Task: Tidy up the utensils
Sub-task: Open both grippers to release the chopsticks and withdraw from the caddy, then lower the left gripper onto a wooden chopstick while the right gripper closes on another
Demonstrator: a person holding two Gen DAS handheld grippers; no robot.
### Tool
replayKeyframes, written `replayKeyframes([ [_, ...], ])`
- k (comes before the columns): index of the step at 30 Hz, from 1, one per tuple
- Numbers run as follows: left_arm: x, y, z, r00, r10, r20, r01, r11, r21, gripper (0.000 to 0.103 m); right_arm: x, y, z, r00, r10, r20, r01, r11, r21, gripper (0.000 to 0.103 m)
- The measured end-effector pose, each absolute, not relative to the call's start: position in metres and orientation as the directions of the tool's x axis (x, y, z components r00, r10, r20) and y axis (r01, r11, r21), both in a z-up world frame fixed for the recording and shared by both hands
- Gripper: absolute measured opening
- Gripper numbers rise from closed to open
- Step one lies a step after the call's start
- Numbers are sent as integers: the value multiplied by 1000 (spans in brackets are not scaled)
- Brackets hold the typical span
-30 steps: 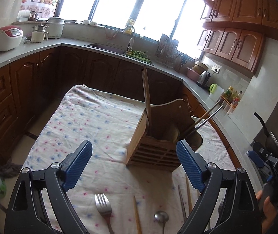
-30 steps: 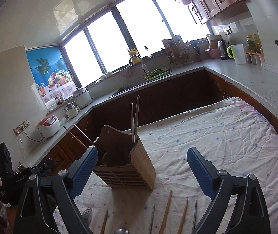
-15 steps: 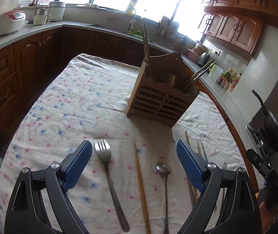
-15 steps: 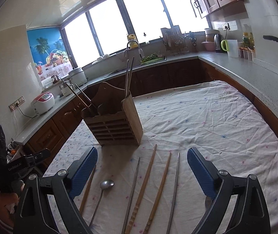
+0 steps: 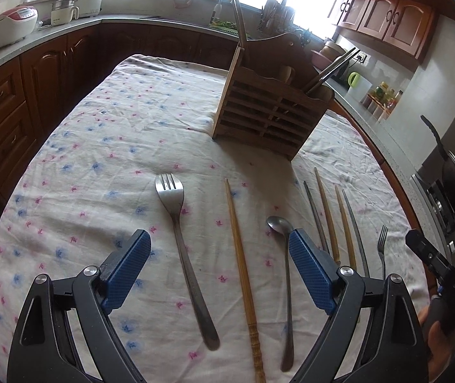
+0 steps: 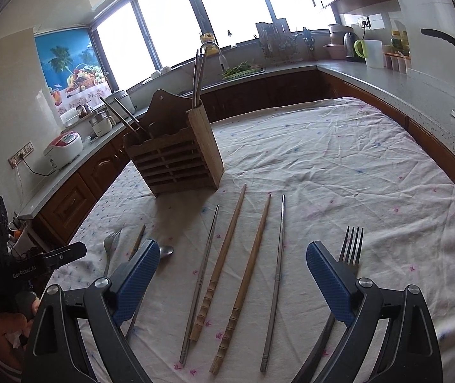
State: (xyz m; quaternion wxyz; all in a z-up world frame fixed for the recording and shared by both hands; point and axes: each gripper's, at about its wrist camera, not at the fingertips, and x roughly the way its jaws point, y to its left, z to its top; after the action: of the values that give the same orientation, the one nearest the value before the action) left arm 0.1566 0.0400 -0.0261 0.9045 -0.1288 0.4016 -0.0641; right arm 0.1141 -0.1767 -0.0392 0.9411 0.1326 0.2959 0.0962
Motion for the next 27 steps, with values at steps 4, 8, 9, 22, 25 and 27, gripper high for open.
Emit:
replayKeyframes([
  [4, 159, 35, -26, 664, -218, -715, 25, 962, -271, 90, 117, -177, -39, 805, 264, -532, -106, 946, 308, 94],
  [8, 164, 33, -29, 654, -221, -724, 27, 963, -270, 90, 122, -177, -40, 801, 265, -537, -108, 946, 305, 94],
  [9, 165, 32, -30, 653, -219, -725, 28, 964, -266, 90, 124, -176, -40, 799, 264, -540, -108, 947, 303, 94],
  [22, 195, 21, -39, 599, -241, -763, 80, 967, -242, 61, 152, -173, -47, 769, 250, -588, -94, 955, 282, 56],
  [25, 204, 18, -43, 580, -249, -775, 83, 965, -247, 52, 159, -173, -49, 761, 251, -598, -91, 954, 285, 50],
  [27, 209, 18, -44, 573, -250, -781, 84, 965, -247, 50, 165, -173, -50, 752, 257, -607, -93, 953, 288, 48],
])
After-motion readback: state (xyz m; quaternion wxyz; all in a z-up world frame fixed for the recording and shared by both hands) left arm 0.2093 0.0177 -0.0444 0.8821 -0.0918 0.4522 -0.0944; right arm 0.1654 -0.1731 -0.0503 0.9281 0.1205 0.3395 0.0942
